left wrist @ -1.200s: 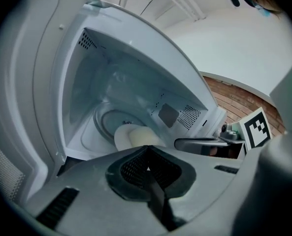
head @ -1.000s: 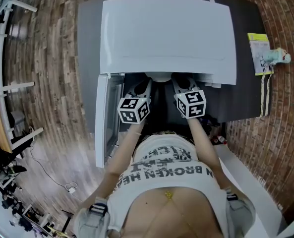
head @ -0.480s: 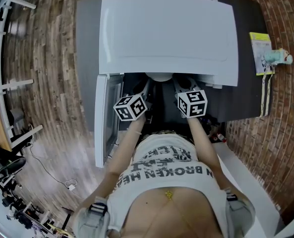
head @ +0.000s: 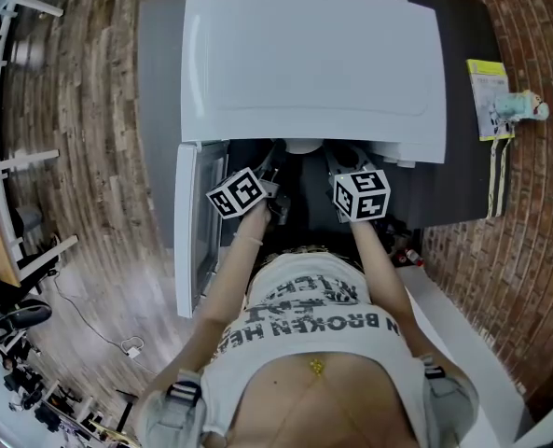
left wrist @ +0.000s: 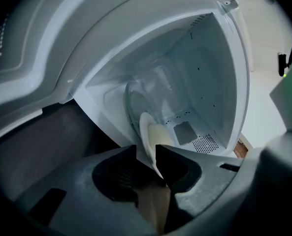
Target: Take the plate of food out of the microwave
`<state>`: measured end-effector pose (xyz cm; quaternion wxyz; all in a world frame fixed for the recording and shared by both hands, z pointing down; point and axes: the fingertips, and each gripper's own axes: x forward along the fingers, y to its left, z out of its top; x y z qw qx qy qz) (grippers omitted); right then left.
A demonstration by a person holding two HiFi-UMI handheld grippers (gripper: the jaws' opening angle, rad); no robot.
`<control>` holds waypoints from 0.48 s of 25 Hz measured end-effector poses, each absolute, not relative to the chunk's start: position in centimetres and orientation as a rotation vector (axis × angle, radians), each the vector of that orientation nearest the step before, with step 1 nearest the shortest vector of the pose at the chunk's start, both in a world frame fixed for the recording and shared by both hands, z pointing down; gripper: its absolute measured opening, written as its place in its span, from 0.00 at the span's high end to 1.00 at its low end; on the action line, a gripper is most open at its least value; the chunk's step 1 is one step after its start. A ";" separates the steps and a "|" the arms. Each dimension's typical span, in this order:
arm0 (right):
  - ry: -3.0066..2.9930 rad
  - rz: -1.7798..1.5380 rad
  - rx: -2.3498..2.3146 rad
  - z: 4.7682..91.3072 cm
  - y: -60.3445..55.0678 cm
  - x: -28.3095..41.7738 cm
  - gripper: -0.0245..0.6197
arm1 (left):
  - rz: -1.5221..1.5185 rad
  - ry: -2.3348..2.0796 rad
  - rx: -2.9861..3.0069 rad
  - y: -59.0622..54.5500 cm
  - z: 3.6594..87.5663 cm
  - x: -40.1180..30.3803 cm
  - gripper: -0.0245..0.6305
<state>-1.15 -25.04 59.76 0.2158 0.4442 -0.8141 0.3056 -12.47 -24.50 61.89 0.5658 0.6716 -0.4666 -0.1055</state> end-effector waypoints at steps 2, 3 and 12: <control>-2.255 0.853 1.233 59.8 -25.0 -1.1 0.95 | -0.274 -1.083 1.562 -24.7 62.0 -12.4 0.80; -2.255 0.857 1.234 59.9 -25.0 -1.1 0.95 | -0.289 -1.075 1.554 -24.8 62.0 -12.4 0.80; -2.247 0.897 1.250 60.1 -25.0 -0.8 0.95 | -0.365 -1.032 1.490 -25.6 62.1 -12.0 0.81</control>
